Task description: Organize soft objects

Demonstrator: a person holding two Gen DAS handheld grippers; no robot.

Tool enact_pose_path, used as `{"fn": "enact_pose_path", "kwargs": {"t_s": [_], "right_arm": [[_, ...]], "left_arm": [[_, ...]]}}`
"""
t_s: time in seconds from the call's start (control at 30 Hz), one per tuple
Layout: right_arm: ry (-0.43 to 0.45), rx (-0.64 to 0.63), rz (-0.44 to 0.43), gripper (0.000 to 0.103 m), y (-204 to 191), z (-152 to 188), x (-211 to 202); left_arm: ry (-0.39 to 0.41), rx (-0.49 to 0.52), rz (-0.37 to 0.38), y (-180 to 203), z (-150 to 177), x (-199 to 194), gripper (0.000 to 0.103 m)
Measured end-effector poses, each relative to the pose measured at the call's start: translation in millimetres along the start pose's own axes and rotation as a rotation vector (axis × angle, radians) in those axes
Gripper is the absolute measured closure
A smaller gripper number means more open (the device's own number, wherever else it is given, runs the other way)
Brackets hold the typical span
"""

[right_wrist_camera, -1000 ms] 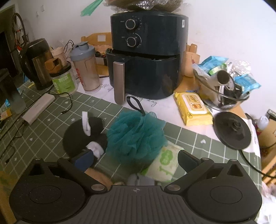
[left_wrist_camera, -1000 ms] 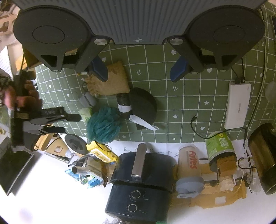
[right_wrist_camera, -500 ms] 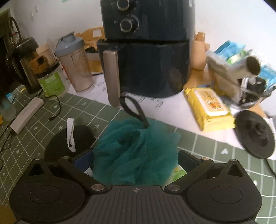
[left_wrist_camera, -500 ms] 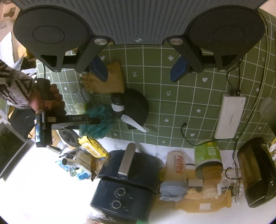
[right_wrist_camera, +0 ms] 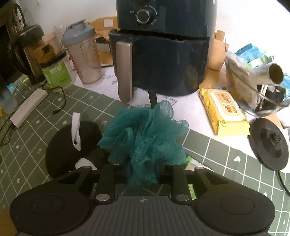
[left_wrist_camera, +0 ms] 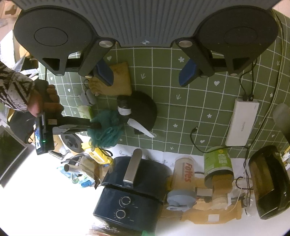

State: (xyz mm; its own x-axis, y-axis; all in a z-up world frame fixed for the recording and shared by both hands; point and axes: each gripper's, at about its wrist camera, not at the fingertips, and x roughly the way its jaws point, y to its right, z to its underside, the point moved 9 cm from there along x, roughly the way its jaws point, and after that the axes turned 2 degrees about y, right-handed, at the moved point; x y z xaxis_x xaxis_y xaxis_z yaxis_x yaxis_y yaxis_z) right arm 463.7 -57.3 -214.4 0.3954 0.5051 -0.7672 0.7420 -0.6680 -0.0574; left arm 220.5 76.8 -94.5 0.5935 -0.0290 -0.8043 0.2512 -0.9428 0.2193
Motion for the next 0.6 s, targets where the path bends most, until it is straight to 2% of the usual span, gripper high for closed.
{"fn": "enact_pose_path", "kwargs": {"t_s": [0.33, 0.6], "right_arm": [[0.102, 0.028, 0.045, 0.087, 12, -14, -60], [0.158, 0.090, 0.063, 0.088, 15, -5, -111]], "left_arm": [[0.010, 0.034, -0.002, -1, -11, 6, 0.024], [0.014, 0.083, 0.004, -2, -26, 25, 0.024]]}}
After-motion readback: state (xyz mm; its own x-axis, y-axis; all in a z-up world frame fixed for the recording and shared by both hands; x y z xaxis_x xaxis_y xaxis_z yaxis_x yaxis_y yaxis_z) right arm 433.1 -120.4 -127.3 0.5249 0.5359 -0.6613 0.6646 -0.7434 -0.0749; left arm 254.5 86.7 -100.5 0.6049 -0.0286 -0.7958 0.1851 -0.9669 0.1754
